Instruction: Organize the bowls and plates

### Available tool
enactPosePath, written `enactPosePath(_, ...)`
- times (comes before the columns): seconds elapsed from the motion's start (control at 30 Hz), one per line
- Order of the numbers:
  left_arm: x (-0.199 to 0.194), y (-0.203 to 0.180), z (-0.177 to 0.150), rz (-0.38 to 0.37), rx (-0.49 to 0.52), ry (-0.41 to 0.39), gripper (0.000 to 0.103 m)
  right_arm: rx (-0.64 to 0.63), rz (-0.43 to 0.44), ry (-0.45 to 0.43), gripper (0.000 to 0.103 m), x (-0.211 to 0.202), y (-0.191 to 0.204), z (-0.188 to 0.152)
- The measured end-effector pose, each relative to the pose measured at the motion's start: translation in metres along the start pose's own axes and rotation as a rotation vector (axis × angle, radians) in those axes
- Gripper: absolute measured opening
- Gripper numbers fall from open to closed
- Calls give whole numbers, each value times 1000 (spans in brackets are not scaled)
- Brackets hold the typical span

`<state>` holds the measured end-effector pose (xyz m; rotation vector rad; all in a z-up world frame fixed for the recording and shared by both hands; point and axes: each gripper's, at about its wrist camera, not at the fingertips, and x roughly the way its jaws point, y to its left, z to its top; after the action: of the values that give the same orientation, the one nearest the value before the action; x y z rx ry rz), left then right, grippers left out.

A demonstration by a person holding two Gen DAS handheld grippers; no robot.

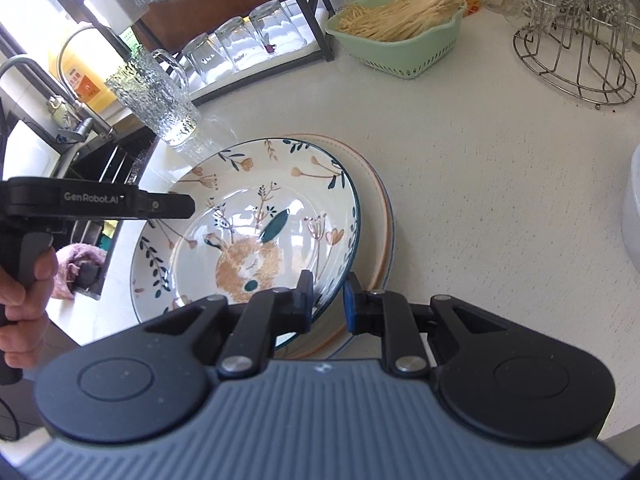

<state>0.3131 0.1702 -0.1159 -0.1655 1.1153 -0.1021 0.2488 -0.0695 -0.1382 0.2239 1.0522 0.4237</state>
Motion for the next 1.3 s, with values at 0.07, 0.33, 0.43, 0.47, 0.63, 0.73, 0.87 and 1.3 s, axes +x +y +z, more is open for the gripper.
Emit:
enactPosePath(0.07, 0, 3, 1, -3, -23, 1, 40, -5, -3, -1, 20, 0, 0, 0)
enactPosePath(0.33, -3, 7, 4, -20, -75, -17, 40, -88, -44, -20, 21, -2, 11, 1)
enactPosePath(0.43, -4, 6, 3, -18, -78, -19, 40, -100, -54, -25, 21, -3, 11, 3)
enactPosePath(0.47, -4, 5, 3, -18, -80, -20, 40, -106, -57, -27, 21, -3, 12, 3)
enactPosePath(0.63, -4, 6, 1, -11, -91, -17, 40, -157, -96, -32, 21, -7, 18, 5)
enactPosePath(0.73, -3, 5, 1, -15, -101, -17, 40, -196, -136, -29, 21, -9, 21, 5)
enactPosePath(0.87, -2, 3, 1, -18, -107, -22, 40, -191, -103, -18, 21, -8, 16, 6)
enactPosePath(1.3, -27, -14, -4, -6, -102, -83, 40, -191, -89, -95, 20, -27, 9, 6)
